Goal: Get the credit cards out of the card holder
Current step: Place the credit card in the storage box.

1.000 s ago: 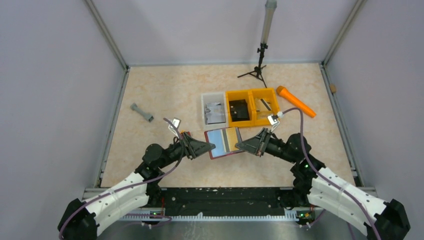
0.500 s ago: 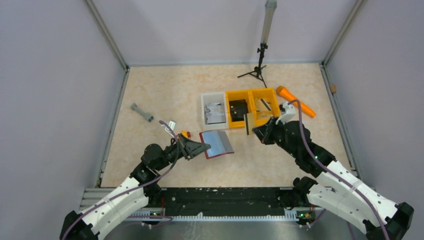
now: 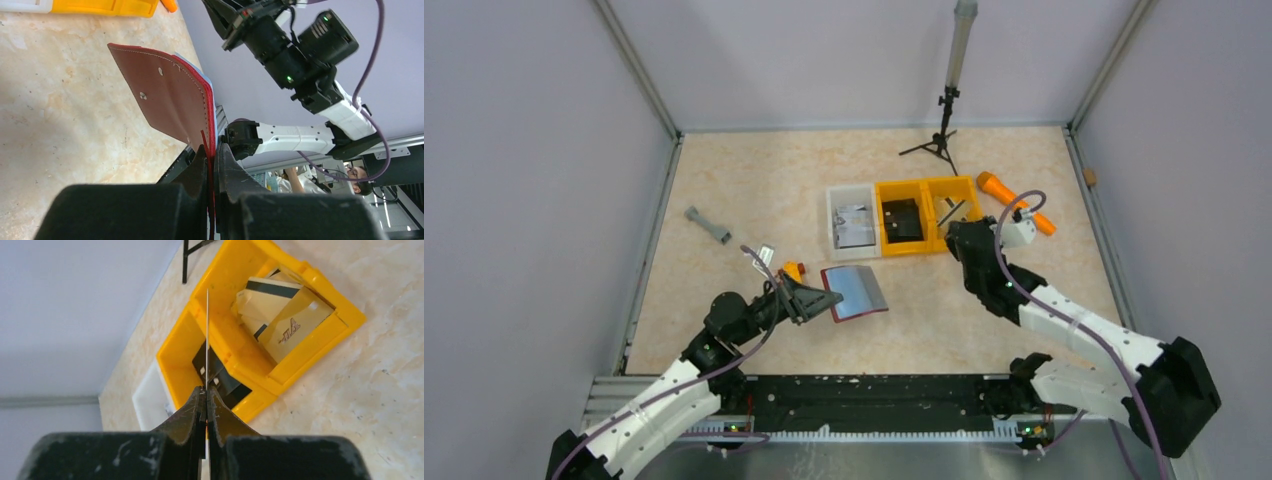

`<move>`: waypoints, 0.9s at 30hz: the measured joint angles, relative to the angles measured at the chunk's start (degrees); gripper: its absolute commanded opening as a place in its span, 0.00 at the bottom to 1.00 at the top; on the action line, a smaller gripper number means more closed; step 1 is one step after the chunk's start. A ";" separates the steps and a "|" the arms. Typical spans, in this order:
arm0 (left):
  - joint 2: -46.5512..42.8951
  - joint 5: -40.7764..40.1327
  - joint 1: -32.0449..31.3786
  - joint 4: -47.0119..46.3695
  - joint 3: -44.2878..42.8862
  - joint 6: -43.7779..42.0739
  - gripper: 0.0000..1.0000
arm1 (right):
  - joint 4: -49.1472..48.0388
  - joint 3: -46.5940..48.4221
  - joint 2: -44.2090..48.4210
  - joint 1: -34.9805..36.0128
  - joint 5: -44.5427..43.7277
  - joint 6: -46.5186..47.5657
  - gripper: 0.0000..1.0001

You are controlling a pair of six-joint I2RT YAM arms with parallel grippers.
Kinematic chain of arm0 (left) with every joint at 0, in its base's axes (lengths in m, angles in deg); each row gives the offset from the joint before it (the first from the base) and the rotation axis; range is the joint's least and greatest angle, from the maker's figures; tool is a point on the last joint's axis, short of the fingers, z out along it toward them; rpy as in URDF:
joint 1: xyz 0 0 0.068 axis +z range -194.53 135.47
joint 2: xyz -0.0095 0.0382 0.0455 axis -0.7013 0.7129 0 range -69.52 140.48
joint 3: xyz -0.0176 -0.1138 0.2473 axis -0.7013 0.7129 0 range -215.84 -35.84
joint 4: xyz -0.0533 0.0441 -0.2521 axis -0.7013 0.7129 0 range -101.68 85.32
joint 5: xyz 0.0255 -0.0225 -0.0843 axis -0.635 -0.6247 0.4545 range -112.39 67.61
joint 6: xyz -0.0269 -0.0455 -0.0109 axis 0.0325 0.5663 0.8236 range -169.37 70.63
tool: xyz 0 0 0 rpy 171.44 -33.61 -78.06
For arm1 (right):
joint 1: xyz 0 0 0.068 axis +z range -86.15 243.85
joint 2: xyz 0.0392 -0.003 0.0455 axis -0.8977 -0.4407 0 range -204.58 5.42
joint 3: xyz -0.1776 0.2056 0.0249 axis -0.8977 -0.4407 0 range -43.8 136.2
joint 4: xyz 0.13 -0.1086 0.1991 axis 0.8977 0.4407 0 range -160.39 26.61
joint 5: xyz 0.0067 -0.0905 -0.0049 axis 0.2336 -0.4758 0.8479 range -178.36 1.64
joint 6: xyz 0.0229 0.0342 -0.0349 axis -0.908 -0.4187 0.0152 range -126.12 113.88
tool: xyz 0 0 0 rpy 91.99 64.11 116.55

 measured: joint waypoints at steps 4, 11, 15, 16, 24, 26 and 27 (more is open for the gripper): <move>-1.33 0.00 0.00 0.61 0.63 -0.28 0.00 | -1.11 1.95 -7.93 -3.54 -3.54 -13.97 0.00; -2.40 0.02 0.00 1.03 1.70 -0.50 0.00 | -3.41 8.28 -21.44 -6.86 -4.55 -29.31 0.00; -2.54 0.20 0.00 1.07 2.23 -0.48 0.00 | -4.98 10.86 -26.75 -6.86 -5.81 -33.97 0.00; -2.54 0.24 0.00 1.03 2.38 -0.50 0.00 | -5.22 11.56 -28.06 -6.93 -6.38 -34.56 0.00; -2.51 0.52 0.00 1.27 2.67 -0.50 0.00 | -7.15 15.85 -36.61 -8.92 -9.03 -37.44 0.00; -2.49 0.59 0.00 1.27 2.67 -0.50 0.00 | -7.32 16.46 -38.03 -9.60 -9.25 -37.62 0.00; -2.47 0.70 0.00 1.27 2.67 -0.50 0.00 | -7.50 16.83 -38.82 -10.01 -9.31 -37.75 0.00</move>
